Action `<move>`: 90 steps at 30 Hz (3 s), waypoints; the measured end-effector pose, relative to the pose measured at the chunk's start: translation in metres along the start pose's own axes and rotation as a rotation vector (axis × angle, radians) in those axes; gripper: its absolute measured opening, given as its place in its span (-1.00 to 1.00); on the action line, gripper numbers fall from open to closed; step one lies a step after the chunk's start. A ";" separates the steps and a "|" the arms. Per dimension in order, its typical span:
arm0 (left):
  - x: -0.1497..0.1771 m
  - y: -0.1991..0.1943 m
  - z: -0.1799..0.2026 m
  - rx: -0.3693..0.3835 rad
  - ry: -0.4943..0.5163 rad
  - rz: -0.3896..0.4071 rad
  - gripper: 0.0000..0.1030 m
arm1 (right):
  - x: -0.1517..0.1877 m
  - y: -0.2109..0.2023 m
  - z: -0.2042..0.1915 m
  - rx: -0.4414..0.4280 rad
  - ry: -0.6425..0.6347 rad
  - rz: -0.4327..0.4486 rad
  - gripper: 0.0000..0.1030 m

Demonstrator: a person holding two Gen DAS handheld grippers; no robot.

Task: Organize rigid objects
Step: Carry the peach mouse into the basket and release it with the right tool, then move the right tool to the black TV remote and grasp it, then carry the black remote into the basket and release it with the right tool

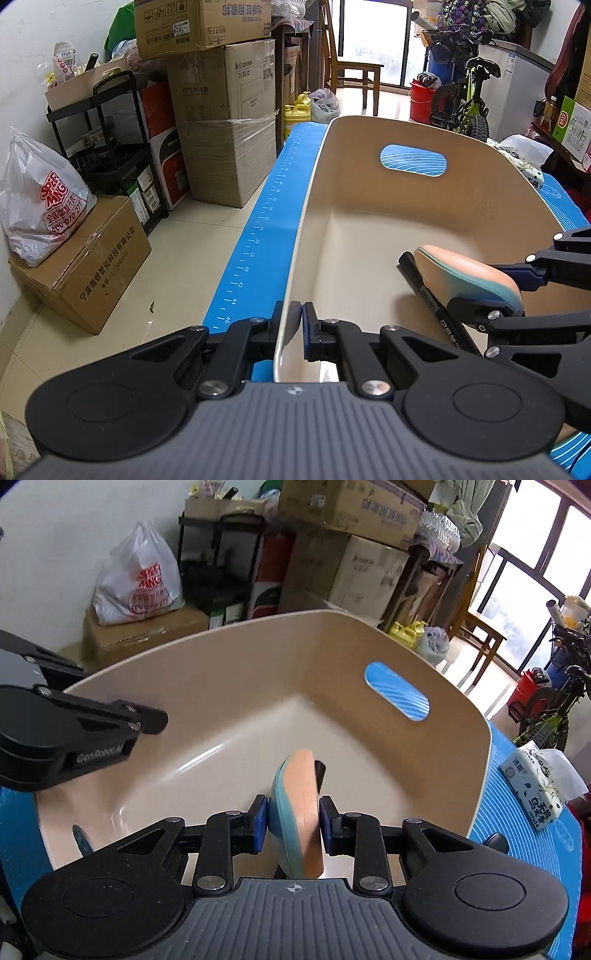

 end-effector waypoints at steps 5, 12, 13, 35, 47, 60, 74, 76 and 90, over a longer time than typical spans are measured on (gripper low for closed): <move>0.000 0.000 0.000 -0.001 0.001 -0.001 -0.82 | 0.001 -0.001 0.000 -0.014 0.008 -0.006 -0.29; 0.001 0.001 -0.002 0.007 -0.004 0.000 -0.83 | 0.000 -0.020 0.015 0.010 0.079 0.077 0.23; 0.001 0.001 -0.002 0.007 -0.004 0.000 -0.83 | 0.000 -0.025 0.018 0.011 0.087 0.097 0.28; 0.001 0.001 -0.002 0.007 -0.005 0.000 -0.82 | 0.093 -0.089 0.148 0.198 0.391 0.168 0.76; 0.001 0.001 -0.003 0.005 -0.006 0.000 -0.82 | 0.138 -0.032 0.144 0.179 0.397 0.021 0.68; 0.001 0.001 -0.003 0.005 -0.005 0.000 -0.82 | 0.140 0.007 0.139 0.146 0.403 -0.029 0.27; 0.001 0.001 -0.003 0.005 -0.005 0.000 -0.82 | 0.143 -0.009 0.137 0.184 0.416 0.055 0.05; 0.001 0.001 -0.003 0.005 -0.005 0.000 -0.82 | 0.142 -0.016 0.139 0.186 0.425 0.075 0.05; 0.001 0.001 -0.003 0.005 -0.004 0.000 -0.82 | 0.085 -0.089 0.135 0.209 0.381 0.298 0.05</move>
Point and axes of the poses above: each gripper's, at about its wrist camera, not at the fingertips, and y roughly the way its jaws point, z to its right, x to its underside, the point moved 2 cm from there along y, roughly the way its jaws point, and after that the axes turned 2 degrees about y, right-handed, at the moved point
